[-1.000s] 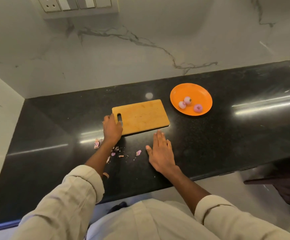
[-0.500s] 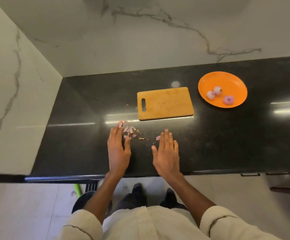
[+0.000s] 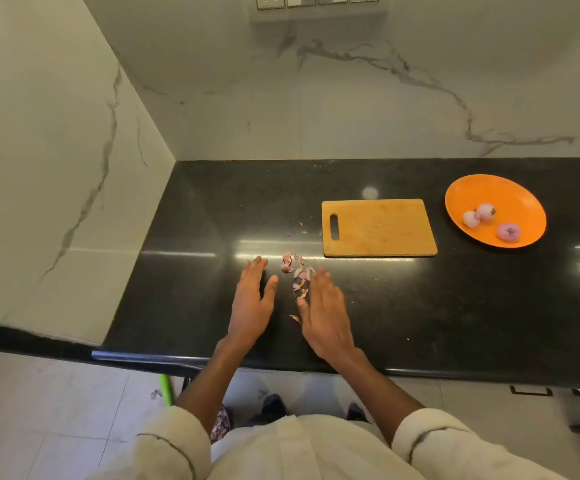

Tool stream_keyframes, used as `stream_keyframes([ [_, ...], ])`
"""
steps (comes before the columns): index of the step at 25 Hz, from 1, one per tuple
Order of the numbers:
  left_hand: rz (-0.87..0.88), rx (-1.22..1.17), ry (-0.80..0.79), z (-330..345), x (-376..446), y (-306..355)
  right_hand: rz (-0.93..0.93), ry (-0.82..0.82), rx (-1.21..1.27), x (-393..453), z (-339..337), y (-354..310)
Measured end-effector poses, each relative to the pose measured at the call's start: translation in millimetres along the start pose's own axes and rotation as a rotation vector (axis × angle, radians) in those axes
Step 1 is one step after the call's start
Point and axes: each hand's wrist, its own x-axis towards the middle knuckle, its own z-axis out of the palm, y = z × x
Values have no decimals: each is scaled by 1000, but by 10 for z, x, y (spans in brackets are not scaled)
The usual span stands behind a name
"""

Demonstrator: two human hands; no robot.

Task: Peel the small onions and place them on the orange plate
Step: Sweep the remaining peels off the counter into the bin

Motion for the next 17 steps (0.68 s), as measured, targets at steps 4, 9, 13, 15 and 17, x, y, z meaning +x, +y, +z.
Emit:
stream_keyframes([
  [4,71,-6,-84,-9,415,1,155,140,1,147,-61,30],
  [9,175,100,-201,25,925,-76,-35,69,51,414,-14,-154],
  [13,238,117,-357,24,1417,-20,-75,35,-53,1362,-120,-287],
  [15,180,107,-436,21,1626,51,-56,-64,-109,1757,-118,-285],
  [17,187,191,-492,30,1748,64,-70,-116,-138,1918,-102,-267],
])
